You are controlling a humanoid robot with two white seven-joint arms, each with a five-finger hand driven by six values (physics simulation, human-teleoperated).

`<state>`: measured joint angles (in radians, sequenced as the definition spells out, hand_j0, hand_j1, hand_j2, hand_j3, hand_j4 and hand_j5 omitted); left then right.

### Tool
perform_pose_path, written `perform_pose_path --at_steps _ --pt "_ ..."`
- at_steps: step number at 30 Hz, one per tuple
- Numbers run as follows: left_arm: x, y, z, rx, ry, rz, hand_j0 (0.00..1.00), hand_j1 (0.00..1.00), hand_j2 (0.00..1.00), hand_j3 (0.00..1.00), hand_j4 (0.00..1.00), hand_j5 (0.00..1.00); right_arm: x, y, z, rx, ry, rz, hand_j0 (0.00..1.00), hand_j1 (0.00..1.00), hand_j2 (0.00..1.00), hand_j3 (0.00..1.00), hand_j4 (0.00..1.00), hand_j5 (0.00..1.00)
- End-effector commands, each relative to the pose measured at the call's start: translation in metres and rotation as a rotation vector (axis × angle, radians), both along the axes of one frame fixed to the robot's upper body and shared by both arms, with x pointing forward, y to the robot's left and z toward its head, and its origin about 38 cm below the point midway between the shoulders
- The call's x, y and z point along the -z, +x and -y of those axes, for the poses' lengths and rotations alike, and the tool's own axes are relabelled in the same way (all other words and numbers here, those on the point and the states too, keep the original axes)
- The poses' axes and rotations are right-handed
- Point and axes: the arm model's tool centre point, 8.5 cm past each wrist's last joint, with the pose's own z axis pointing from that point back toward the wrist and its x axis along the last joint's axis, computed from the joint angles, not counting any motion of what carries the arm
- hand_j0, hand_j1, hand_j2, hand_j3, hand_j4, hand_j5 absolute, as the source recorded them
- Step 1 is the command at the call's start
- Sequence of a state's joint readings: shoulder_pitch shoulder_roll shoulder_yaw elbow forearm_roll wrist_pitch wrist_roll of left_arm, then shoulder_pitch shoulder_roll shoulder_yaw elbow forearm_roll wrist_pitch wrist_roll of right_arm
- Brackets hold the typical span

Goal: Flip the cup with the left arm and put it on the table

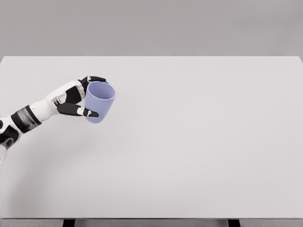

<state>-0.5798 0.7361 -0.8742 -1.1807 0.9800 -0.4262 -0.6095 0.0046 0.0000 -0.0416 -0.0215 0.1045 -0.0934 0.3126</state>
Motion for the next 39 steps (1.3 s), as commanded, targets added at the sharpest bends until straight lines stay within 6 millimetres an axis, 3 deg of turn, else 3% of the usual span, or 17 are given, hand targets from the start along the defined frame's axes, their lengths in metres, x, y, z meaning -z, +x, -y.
perform_pose_path --at_steps 1,35,38,39 --pt "0.003 0.003 0.001 -0.015 -0.027 -0.014 0.73 0.73 0.73 0.73 0.73 0.73 0.000 -0.001 0.000 0.000 0.000 -0.001 1.00 1.00 1.00 1.00 1.00 1.00" --pt "0.018 -0.008 0.005 -0.008 -0.034 -0.010 0.97 0.97 0.97 0.97 0.97 0.97 0.000 -0.001 0.000 0.000 0.000 -0.001 1.00 1.00 1.00 1.00 1.00 1.00" --pt "0.013 -0.008 -0.004 -0.015 -0.020 0.006 1.00 1.00 1.00 1.00 1.00 1.00 0.000 -0.001 0.000 0.002 0.000 -0.001 1.00 1.00 1.00 1.00 1.00 1.00" --pt "0.005 -0.008 -0.016 -0.025 -0.002 0.031 1.00 1.00 1.00 1.00 1.00 1.00 0.000 0.000 0.000 0.000 0.000 0.000 1.00 1.00 1.00 1.00 1.00 1.00"
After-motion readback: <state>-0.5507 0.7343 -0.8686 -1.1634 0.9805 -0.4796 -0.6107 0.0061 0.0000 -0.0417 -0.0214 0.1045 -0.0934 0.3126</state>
